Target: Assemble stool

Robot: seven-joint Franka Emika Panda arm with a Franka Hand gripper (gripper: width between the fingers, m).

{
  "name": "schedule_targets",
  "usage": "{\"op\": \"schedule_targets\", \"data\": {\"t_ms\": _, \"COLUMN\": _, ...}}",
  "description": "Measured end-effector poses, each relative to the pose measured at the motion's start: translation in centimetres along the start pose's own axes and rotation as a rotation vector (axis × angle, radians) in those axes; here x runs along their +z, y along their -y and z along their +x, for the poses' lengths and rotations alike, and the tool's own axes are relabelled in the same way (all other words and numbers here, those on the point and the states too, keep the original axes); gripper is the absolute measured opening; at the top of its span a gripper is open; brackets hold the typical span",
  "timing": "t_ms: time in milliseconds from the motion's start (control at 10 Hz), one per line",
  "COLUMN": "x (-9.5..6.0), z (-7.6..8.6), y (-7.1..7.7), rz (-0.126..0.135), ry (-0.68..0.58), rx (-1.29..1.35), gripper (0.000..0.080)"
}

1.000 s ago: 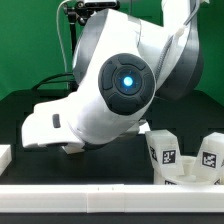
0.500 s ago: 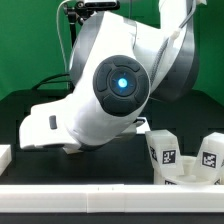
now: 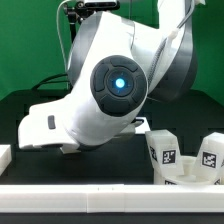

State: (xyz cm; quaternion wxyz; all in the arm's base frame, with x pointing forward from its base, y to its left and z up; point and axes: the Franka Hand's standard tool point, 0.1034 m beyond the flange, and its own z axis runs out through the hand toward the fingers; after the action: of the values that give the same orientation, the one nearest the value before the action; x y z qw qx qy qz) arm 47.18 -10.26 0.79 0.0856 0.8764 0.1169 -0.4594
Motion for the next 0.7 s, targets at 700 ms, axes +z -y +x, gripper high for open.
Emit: {"op": "schedule_targets", "data": {"t_ms": 700, "x": -8.2, "z": -4.4, "y": 4.1, "rz": 0.040, "ry": 0.042, "rx": 0.147, "gripper": 0.0337}}
